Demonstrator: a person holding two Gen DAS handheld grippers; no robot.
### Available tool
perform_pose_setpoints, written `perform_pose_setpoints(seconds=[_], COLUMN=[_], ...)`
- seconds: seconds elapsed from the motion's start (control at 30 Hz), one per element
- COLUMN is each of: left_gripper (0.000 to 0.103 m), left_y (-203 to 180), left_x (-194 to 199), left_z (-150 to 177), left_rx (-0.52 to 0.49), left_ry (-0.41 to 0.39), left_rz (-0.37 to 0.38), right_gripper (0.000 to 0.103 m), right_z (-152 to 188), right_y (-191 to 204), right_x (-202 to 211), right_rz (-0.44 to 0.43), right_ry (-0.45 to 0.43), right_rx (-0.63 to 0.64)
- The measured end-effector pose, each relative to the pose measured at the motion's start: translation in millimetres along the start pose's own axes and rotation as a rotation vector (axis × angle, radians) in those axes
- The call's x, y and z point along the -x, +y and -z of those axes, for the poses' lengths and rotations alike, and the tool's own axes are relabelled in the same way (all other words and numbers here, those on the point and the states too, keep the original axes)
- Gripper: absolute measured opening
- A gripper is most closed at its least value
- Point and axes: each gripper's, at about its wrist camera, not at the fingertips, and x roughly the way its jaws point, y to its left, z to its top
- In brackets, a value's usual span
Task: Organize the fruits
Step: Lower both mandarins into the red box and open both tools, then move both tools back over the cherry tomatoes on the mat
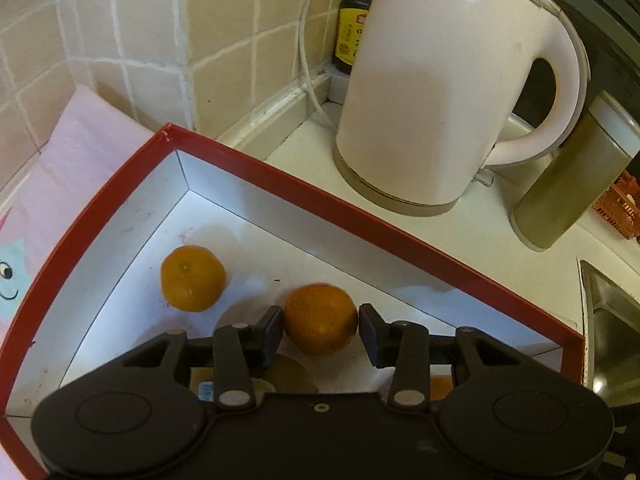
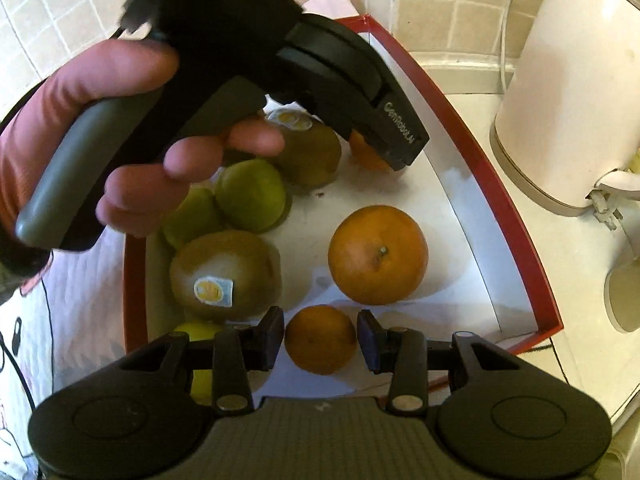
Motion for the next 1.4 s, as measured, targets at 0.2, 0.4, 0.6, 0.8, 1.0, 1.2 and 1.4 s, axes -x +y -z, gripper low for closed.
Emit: perform_pose_setpoints(seconds=[0.2,0.4,0.6,0.8,1.0,1.2,1.4], left_gripper=[0.078,0.08,0.08,0.08,0.081,0.081,0.081], left_y=[4.9,16.6,44.9,98.6,153.8,195.0,217.2], left_x=[39.6,90.5,153.1,233.6,302.6,338.8,341.6], left_z=[6.6,39.9,92.8,152.4,216.7,283.3,332.8], left_rx=[0.03,0.144,0.252,0.383,0.558,0.703,0.755], left_ry=[-0.081,-0.163,-0.247,-0.348,-0.426,-0.434,-0.387], left_rz=[0.006,-0.012,-0.059,-0.19,-0.325,-0.416,-0.443], right_gripper=[0.047,0.083,0.086,0.103,0.103,0.103,0.103], right_z=[-1.1,-1.0,-4.9,-15.4,-28.6,-38.1,-38.3], right_y=[-9.6,-8.7,1.4,30.7,83.0,128.2,153.5], right_x=[6.7,44.5,77.0,116.4,122.5,100.5,65.0], right_rz=[-0.013,0.028,0.093,0.095,0.08,-0.095,-0.262], right_ry=[-0.026,-0.13,-0.232,-0.433,-0.535,-0.442,-0.304], right_rx=[-0.039,-0.045,-0.065,-0.098,-0.063,-0.045,-0.119])
